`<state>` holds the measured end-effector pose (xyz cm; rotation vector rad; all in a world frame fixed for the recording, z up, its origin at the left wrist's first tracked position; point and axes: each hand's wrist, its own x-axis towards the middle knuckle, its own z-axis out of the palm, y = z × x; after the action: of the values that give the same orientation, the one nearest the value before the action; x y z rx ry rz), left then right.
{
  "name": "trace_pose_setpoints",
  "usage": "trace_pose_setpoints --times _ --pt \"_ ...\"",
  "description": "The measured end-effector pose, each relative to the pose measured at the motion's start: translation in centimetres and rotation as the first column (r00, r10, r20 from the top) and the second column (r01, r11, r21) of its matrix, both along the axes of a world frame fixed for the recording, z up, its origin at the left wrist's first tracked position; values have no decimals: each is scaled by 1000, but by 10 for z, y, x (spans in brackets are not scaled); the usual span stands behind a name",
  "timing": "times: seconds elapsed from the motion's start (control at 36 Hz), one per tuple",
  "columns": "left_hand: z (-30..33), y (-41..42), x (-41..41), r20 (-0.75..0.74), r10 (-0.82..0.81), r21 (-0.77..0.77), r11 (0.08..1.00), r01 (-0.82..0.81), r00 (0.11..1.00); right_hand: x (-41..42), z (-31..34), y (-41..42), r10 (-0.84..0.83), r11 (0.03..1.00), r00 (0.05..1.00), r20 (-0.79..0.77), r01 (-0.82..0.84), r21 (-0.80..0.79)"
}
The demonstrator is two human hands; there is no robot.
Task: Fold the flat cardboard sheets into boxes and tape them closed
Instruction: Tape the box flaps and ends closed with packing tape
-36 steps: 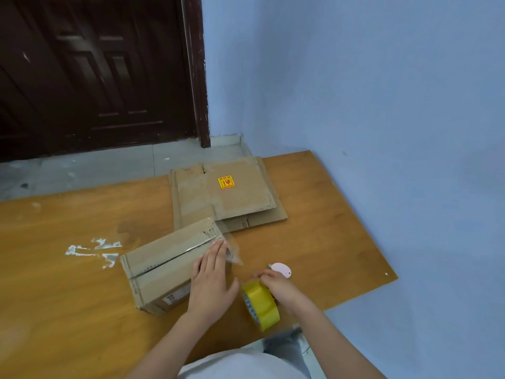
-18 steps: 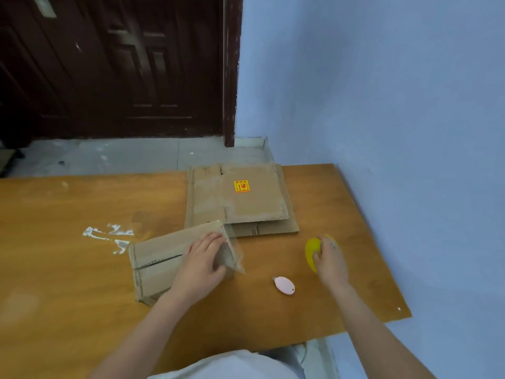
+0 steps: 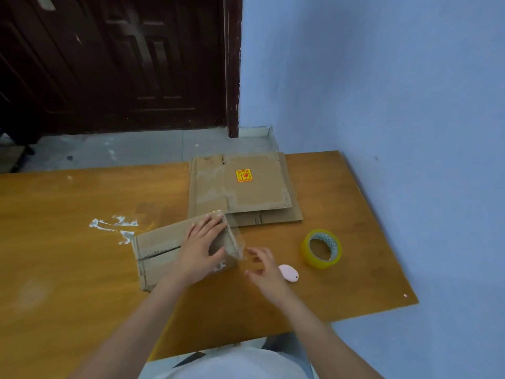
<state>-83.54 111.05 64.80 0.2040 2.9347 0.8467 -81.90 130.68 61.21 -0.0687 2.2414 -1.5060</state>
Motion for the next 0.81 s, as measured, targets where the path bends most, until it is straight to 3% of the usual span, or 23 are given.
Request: trace_pose_setpoints --times 0.11,0.42,0.81 --pt "0 -1 -1 7 -7 15 1000 7 1000 7 -7 -12 -100 990 995 6 100 -103" --pt "-6 -1 -2 -15 -3 9 1000 3 1000 8 -1 -31 -312 950 939 -144 305 -71" --pt "-6 -2 -1 -24 -4 9 1000 4 1000 20 4 -31 -339 929 940 -41 328 -172"
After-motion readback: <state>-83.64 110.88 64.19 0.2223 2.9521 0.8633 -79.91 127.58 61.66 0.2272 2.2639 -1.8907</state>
